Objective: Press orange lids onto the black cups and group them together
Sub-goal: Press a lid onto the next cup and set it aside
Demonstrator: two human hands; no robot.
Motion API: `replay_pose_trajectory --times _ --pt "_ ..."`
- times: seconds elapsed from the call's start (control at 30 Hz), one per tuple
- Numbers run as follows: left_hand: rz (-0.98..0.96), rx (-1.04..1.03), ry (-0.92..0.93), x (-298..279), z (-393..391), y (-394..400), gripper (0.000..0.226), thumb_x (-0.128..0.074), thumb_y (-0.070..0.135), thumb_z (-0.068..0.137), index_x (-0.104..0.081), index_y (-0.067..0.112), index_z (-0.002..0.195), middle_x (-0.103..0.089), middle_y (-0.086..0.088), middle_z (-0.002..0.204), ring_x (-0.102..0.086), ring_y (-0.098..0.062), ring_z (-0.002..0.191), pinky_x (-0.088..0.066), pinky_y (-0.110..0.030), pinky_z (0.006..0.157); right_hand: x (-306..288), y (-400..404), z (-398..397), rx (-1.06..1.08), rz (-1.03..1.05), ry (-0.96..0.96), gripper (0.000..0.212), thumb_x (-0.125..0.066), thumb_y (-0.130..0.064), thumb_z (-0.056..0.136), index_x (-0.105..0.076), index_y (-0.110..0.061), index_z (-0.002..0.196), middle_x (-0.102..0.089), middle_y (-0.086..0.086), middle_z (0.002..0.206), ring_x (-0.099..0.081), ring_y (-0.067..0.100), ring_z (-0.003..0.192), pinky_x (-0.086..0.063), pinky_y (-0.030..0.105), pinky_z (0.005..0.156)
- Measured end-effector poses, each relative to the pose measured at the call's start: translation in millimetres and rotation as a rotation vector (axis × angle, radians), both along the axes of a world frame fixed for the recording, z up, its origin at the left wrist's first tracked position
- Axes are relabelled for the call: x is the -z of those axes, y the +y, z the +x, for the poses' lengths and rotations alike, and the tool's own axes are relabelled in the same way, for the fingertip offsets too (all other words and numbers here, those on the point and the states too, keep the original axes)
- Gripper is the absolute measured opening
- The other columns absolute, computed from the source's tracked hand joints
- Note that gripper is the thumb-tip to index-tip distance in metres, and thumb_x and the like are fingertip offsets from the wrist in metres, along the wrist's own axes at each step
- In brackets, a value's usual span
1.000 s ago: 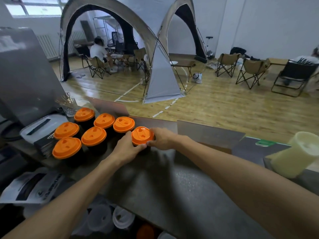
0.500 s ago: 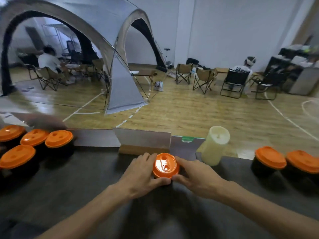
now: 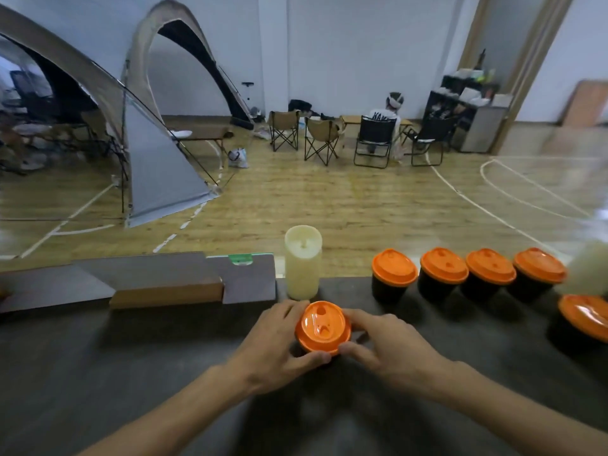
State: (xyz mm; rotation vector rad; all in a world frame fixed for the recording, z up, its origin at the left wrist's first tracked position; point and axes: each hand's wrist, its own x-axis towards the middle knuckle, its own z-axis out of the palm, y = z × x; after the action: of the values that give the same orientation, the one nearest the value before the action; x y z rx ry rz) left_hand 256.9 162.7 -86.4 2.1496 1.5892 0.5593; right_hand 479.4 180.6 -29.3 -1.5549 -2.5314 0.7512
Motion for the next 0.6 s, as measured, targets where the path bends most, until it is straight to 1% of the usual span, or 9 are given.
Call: replay_pose_trajectory --times 0.07,0.13,0.2,0.27,0.3,0.37,0.47,0.53,0.6 --pt "0.014 0.020 0.000 2.3 1.7 0.0 0.085 -0.050 0.086 0.078 -0.025 0.043 0.147 -0.036 0.019 0.147 -0.032 0.003 0.132 -0.032 -0.029 0.116 4.8 4.0 4.6 0.004 -0.014 0.035 0.060 -0.064 -0.052 0.090 -0.043 -0.038 0.144 -0.063 -0.014 0.130 -0.061 0.004 0.111 -0.052 0.033 0.098" --pt "0.020 0.034 0.036 5.6 2.0 -0.8 0.088 -0.045 0.085 0.081 -0.017 0.040 0.151 -0.026 0.015 0.156 -0.020 -0.001 0.143 -0.020 -0.030 0.122 11.0 10.3 8.3 0.025 -0.025 0.098 0.052 -0.065 -0.052 0.088 -0.053 -0.037 0.136 -0.067 -0.016 0.121 -0.065 0.002 0.102 -0.056 0.032 0.092" --pt "0.001 0.032 0.069 7.9 1.7 -1.9 0.091 -0.042 0.084 0.084 -0.009 0.037 0.154 -0.015 0.012 0.163 -0.006 -0.003 0.150 -0.005 -0.029 0.124 14.6 22.3 8.3 0.076 -0.049 0.200 0.033 -0.065 -0.039 0.089 -0.066 -0.029 0.121 -0.072 -0.012 0.109 -0.068 0.002 0.094 -0.057 0.032 0.089" --pt "-0.018 0.028 0.093 8.2 1.2 -1.6 0.092 -0.040 0.084 0.084 -0.005 0.037 0.155 -0.010 0.012 0.165 -0.001 -0.003 0.151 0.001 -0.029 0.124 12.5 39.9 4.5 0.139 -0.099 0.276 0.013 -0.063 -0.026 0.094 -0.072 -0.022 0.102 -0.075 -0.006 0.094 -0.071 0.003 0.084 -0.058 0.035 0.086" --pt "-0.023 0.028 0.108 7.5 1.1 -1.4 0.093 -0.039 0.086 0.083 -0.005 0.037 0.155 -0.010 0.012 0.165 0.000 -0.003 0.152 0.002 -0.029 0.124 8.7 48.6 0.5 0.164 -0.141 0.293 0.013 -0.061 -0.026 0.096 -0.072 -0.020 0.096 -0.076 -0.004 0.088 -0.072 0.004 0.081 -0.059 0.036 0.085" --pt "-0.032 0.028 0.135 6.5 0.9 -1.0 0.094 -0.036 0.087 0.083 -0.004 0.037 0.155 -0.010 0.012 0.165 0.001 -0.004 0.152 0.003 -0.031 0.125 1.0 65.0 -9.7 0.186 -0.247 0.287 0.024 -0.061 -0.037 0.097 -0.073 -0.017 0.091 -0.077 -0.003 0.083 -0.073 0.006 0.078 -0.060 0.037 0.085" --pt "-0.055 0.015 0.152 4.9 1.8 -2.0 0.095 -0.036 0.088 0.082 -0.002 0.037 0.155 -0.010 0.013 0.165 0.001 -0.005 0.152 0.002 -0.033 0.126 -6.5 83.5 -28.1 0.166 -0.336 0.183 0.036 -0.066 -0.051 0.091 -0.072 -0.016 0.084 -0.077 -0.004 0.080 -0.073 0.010 0.081 -0.060 0.033 0.083" --pt "-0.070 0.011 0.146 4.0 3.3 -2.7 0.096 -0.037 0.087 0.082 0.000 0.038 0.155 -0.009 0.013 0.165 0.002 -0.005 0.152 0.003 -0.033 0.125 -9.2 91.8 -37.0 0.128 -0.345 0.100 0.036 -0.069 -0.052 0.088 -0.066 -0.019 0.075 -0.075 -0.002 0.080 -0.073 0.013 0.084 -0.061 0.033 0.082" --pt "-0.069 0.006 0.142 4.3 3.5 -2.8 0.096 -0.037 0.087 0.082 0.000 0.038 0.155 -0.009 0.013 0.165 0.002 -0.005 0.152 0.004 -0.032 0.125 -10.4 96.6 -40.3 0.095 -0.360 0.055 0.035 -0.068 -0.051 0.088 -0.063 -0.018 0.076 -0.075 -0.001 0.083 -0.073 0.013 0.084 -0.061 0.034 0.083"
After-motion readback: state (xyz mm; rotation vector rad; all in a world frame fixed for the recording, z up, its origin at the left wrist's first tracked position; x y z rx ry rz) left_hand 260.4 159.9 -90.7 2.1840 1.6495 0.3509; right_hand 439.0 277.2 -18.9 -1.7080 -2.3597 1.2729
